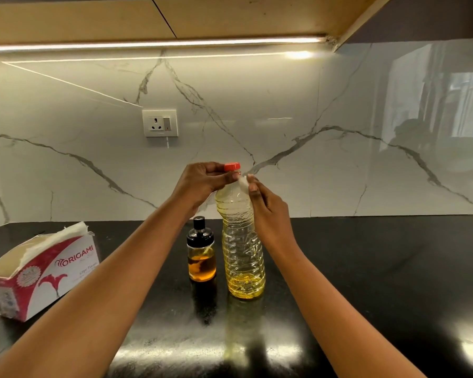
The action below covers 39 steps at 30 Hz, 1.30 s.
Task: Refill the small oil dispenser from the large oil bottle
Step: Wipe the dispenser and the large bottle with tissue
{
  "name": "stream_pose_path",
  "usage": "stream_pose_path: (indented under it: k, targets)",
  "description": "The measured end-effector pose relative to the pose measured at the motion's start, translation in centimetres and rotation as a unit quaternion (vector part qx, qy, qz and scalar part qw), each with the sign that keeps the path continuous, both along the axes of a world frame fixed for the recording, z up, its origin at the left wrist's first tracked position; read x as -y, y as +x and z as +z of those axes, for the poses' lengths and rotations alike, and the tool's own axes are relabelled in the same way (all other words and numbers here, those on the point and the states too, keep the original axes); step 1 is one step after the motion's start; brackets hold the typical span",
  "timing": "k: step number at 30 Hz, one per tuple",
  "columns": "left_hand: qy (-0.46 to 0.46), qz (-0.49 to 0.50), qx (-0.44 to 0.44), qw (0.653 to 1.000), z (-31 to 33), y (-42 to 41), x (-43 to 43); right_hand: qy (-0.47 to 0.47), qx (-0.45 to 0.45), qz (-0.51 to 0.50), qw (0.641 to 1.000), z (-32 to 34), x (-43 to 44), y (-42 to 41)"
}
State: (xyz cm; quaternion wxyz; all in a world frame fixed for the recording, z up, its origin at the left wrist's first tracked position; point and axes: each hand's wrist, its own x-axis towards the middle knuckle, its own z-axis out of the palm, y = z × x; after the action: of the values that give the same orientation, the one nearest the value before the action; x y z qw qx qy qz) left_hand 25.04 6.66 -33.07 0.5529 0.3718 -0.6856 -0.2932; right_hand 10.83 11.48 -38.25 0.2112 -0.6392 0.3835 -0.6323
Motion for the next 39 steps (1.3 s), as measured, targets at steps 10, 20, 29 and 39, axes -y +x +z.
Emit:
stream_pose_path:
  k: [10,20,29,39]
  targets:
    - [0.066,-0.008,-0.015,0.998,0.6,-0.2,-0.2,0.048,0.035,0.018,0.998,0.1,2.4,-0.9]
    - [0.104,-0.031,0.003,0.994,0.9,-0.8,-0.6,0.087,0.095,0.062,0.99,-0.8,2.7,-1.1]
    - [0.092,-0.069,0.055,0.992,0.7,-0.7,0.0,-0.03,0.023,0.02,0.999,-2.1,1.3,-0.8]
    - [0.114,-0.182,0.072,0.974,0.8,0.6,0.6,0.007,0.022,0.034,0.999,-1.8,-0.3,-1.0]
